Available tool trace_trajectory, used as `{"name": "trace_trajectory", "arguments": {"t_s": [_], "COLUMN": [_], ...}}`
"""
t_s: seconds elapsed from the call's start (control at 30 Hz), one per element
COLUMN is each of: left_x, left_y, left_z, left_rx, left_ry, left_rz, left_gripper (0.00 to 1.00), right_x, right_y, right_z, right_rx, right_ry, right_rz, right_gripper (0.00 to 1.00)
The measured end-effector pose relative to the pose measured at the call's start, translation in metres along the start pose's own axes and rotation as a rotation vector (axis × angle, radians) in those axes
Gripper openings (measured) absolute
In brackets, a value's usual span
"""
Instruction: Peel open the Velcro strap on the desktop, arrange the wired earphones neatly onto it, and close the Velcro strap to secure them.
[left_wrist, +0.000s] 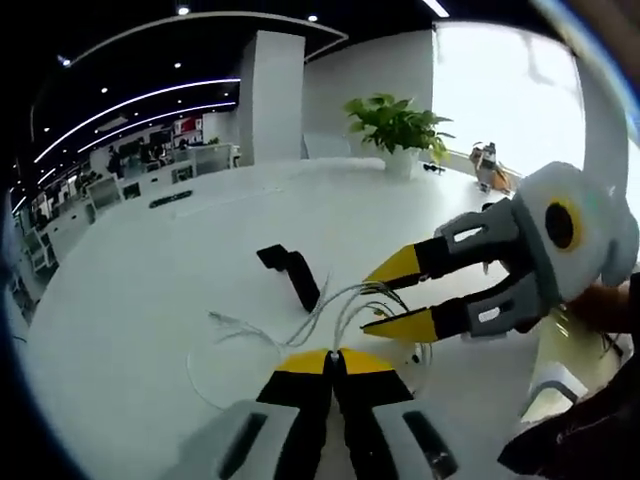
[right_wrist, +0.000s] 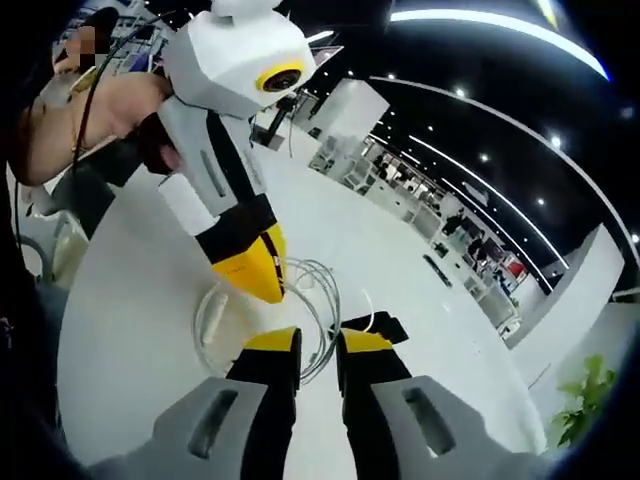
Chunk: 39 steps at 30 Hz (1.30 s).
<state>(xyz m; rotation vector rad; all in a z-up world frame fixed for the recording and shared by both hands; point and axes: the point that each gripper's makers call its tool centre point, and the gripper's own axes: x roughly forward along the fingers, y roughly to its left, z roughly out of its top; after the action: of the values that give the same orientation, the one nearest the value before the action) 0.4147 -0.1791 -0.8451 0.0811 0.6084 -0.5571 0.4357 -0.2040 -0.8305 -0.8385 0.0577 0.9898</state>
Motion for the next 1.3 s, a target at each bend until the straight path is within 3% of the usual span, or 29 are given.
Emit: {"name": "trace_trajectory", "arguments": {"t_s": [0.17,0.53,1.0,1.3], "left_x": [0.0,-0.001,0.001,-0.002], "left_y": [0.0,-0.007,-0.01,-0.013], "left_z": [0.001,0.001,0.004,0.01], "left_rx": [0.005,0.026,0.049,0.138], "left_ry": [-0.004,-0.011,-0.042,-0.049], "left_rz": [0.002,-0.01,0.004,0.027], "left_gripper": [0.06,0.06,0.06,0.06], "right_x": [0.002,0.002,-0.008,-0.011], "right_y": [0.0,-0.005,-0.011,-0.011], "right_z": [-0.004,-0.009,-0.007,-0.007], "right_rx": [-0.042,-0.024,0.001,-0.043], "right_ry": [0.03,0.047,0.038,0.037], "right_rz": [-0.002,-0.02,-0.061,-0.068], "right_gripper": [0.14,0.06,0.05,0.07]}}
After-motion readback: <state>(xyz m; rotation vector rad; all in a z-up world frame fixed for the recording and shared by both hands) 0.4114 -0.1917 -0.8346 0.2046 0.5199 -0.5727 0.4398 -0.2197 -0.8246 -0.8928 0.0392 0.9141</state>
